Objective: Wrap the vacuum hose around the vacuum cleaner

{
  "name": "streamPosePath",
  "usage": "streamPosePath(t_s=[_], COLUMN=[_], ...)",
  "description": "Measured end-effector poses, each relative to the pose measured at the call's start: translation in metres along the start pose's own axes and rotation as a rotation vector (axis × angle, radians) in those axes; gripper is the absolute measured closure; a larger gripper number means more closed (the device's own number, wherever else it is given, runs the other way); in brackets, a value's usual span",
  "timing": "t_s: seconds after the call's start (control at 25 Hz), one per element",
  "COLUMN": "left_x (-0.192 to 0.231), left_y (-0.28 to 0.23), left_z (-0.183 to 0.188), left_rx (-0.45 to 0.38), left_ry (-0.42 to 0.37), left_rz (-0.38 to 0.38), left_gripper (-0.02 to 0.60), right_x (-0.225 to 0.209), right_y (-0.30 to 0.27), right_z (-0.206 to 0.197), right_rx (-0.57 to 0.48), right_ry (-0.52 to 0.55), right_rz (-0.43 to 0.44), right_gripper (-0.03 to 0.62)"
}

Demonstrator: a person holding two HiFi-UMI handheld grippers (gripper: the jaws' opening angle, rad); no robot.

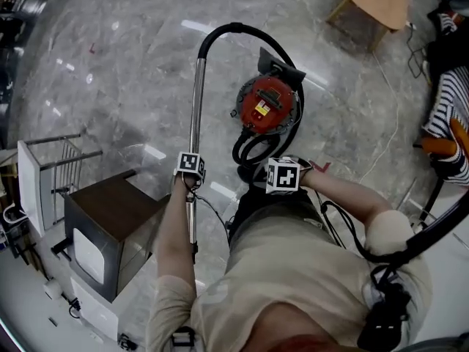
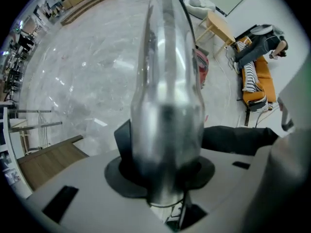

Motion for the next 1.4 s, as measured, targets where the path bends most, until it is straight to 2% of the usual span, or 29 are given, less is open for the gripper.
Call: streamPosePath(t_s=[0.16, 0.36, 0.52, 0.8, 0.96, 1.12, 1.24, 1.4], left_x=[0.004, 0.029, 0.062, 0.124, 0.159, 0.181, 0.18, 0.171], left_y=[-0.016, -0.067, -0.123, -0.244, -0.299, -0.341, -0.376, -0.431], left_z=[0.014, -0.011, -0.019, -0.026, -0.009, 0.027, 0.048, 0.067], left_rx=[0.034, 0.108, 0.094, 0.076, 0.04, 0.021, 0.028, 0.035], left_ry=[0.021, 0.02, -0.011, -0.096, -0.123, -0.125, -0.129, -0.146], left_rz=[0.036, 0.009, -0.035, -0.097, -0.121, -0.126, -0.135, -0.117], left_gripper=[0.43, 0.431, 0.431, 0.431, 0.431, 0.43, 0.43, 0.43], right_x=[-0.003, -0.004, -0.024, -0.077, -0.106, -0.128, -0.143, -0.177], right_y=[-0.007, -0.017, -0.046, -0.137, -0.182, -0.208, -0.218, -0.222], right_z=[-0.02, -0.028, -0.017, 0.022, 0.027, 0.016, 0.006, -0.015], right_rx=[-0.067, -0.108, -0.138, -0.204, -0.265, -0.354, -0.435, -0.51], right_ry=[-0.108, -0.22, -0.316, -0.433, -0.508, -0.591, -0.639, -0.642], right_rz=[0.025, 0.022, 0.017, 0.036, 0.072, 0.075, 0.065, 0.052], right_gripper=[0.589, 0.589, 0.589, 0.589, 0.589, 0.589, 0.589, 0.589])
Point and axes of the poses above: the fingertips, and each gripper's own axes: y backward along the fingers, x to its left, z out of its top, the point moved 10 cm from there along y, backward along the fingers, and after that the axes turned 15 degrees about z, right-handed, at the moved point
